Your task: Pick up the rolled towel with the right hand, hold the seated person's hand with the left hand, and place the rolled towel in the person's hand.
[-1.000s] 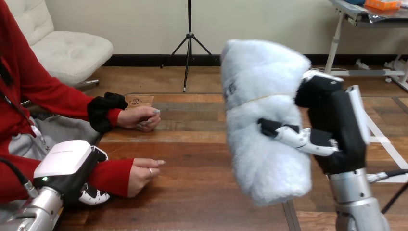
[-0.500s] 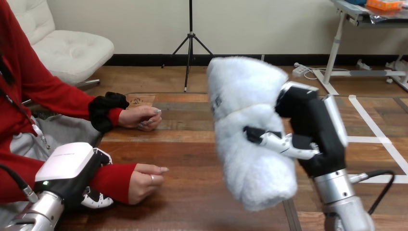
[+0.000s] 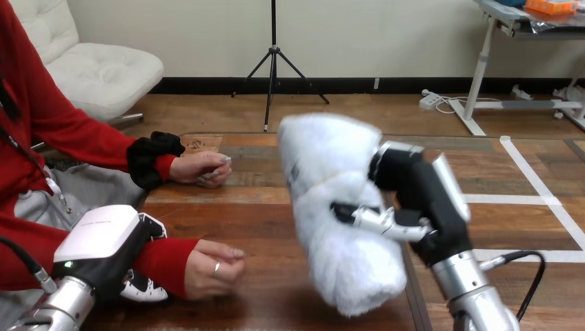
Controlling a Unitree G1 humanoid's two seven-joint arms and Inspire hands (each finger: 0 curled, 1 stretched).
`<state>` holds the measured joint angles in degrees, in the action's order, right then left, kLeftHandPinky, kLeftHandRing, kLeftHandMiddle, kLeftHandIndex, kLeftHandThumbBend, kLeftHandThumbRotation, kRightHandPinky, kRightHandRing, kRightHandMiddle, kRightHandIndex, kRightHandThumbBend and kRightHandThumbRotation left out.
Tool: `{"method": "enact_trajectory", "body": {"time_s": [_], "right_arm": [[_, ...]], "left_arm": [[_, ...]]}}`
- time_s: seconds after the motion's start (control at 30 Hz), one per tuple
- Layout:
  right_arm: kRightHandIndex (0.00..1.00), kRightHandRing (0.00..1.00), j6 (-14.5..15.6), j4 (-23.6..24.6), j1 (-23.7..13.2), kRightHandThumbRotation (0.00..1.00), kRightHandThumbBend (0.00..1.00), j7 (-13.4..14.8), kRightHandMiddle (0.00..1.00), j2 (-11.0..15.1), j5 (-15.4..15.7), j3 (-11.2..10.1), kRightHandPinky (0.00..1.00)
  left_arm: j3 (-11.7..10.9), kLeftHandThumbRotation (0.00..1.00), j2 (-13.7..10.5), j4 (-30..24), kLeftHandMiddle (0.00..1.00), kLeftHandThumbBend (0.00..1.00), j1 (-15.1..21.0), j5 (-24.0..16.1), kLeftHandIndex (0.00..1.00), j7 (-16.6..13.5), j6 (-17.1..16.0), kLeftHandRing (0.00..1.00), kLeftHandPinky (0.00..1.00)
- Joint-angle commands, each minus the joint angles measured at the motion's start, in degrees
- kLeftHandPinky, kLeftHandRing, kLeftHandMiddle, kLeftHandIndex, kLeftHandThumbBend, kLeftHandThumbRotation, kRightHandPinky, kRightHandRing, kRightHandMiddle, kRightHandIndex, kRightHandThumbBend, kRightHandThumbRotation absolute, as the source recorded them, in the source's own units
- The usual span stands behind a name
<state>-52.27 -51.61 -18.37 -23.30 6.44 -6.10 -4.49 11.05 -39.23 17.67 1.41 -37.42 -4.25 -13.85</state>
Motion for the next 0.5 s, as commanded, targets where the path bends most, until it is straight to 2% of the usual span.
{"method": "enact_trajectory", "body": {"time_s": [0.0, 0.2, 0.47], "right_arm": [[0.39, 0.30, -4.5, -7.0, -10.8, 0.00, 0.70, 3.5, 0.40, 0.7, 2.5, -0.7, 0.25], [0.39, 0.31, -4.9, -10.8, -12.7, 0.00, 0.71, 6.4, 0.41, 1.3, 5.8, -0.3, 0.26], [0.41, 0.32, -3.7, -14.6, -14.9, 0.00, 0.72, 10.6, 0.42, 2.1, 10.4, 0.8, 0.27]], "left_arm": [[-2.6, 0.00, 2.1, -13.3, 0.36, 0.86, 2.1, 3.0, 0.36, 0.7, -0.7, 0.32, 0.32], [-3.7, 0.00, 2.0, -17.2, 0.36, 0.86, 1.1, 3.5, 0.36, 2.0, -0.3, 0.31, 0.31], [-4.9, 0.00, 2.1, -21.7, 0.35, 0.86, 0.1, 4.0, 0.36, 3.6, 1.0, 0.30, 0.30]]}}
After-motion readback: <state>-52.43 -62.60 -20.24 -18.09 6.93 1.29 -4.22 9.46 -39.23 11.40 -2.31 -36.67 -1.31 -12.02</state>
